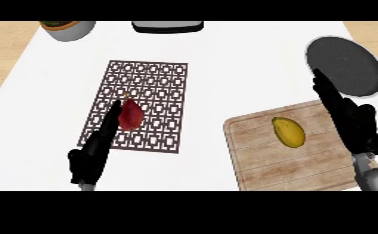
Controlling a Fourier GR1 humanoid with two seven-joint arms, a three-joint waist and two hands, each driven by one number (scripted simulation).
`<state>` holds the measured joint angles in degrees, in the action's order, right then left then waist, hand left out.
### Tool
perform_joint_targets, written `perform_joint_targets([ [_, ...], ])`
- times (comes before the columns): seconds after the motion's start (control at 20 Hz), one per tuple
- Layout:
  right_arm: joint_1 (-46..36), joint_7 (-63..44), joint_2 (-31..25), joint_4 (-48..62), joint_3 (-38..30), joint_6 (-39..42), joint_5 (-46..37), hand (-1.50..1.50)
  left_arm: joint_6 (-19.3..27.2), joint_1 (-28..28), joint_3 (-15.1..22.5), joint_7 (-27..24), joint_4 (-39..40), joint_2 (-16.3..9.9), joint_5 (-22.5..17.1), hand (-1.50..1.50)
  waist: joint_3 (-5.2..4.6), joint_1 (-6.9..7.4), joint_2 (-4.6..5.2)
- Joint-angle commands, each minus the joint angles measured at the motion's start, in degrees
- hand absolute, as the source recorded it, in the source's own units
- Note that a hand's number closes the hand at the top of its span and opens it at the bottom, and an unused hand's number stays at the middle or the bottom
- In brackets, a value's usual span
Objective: Pick the lemon from the cutting board and place it in the pan
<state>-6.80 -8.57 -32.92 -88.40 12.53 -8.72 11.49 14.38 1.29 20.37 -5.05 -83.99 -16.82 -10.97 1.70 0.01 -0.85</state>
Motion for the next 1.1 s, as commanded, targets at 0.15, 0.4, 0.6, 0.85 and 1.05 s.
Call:
perform_joint_targets([
  [0.15, -8.3, 13.7, 0.3, -6.6, 11.8, 23.1, 2.8, 1.50, 0.6, -7.2, -3.3, 0.6, -1.4, -2.1, 1.1, 0.00, -1.12, 5.98, 1.33],
  [0.4, -13.1, 34.7, -3.1, -10.5, 8.7, 31.5, 0.3, -1.50, 1.6, -9.7, -7.2, 1.8, -1.7, -2.6, -0.9, 0.00, -0.69, 3.74, 1.30],
  [0.6, -12.6, 51.8, -7.6, -6.5, -0.9, 33.6, -0.3, -1.50, 2.8, -10.9, -9.9, 3.1, -1.1, -3.2, -1.7, 0.00, -0.77, 0.77, 1.77],
  [0.85, -13.7, 69.5, -17.8, 0.9, -7.0, 40.2, -6.2, -1.50, 2.4, -13.0, -10.6, 5.0, -0.6, -3.6, -2.1, 0.00, -1.16, 0.70, 1.80],
  [1.05, -15.6, 74.0, -27.1, 2.1, -8.9, 38.2, -12.5, -1.50, 1.9, -14.5, -11.2, 7.2, -1.6, -4.6, -2.7, 0.00, -1.32, 0.84, 1.40],
])
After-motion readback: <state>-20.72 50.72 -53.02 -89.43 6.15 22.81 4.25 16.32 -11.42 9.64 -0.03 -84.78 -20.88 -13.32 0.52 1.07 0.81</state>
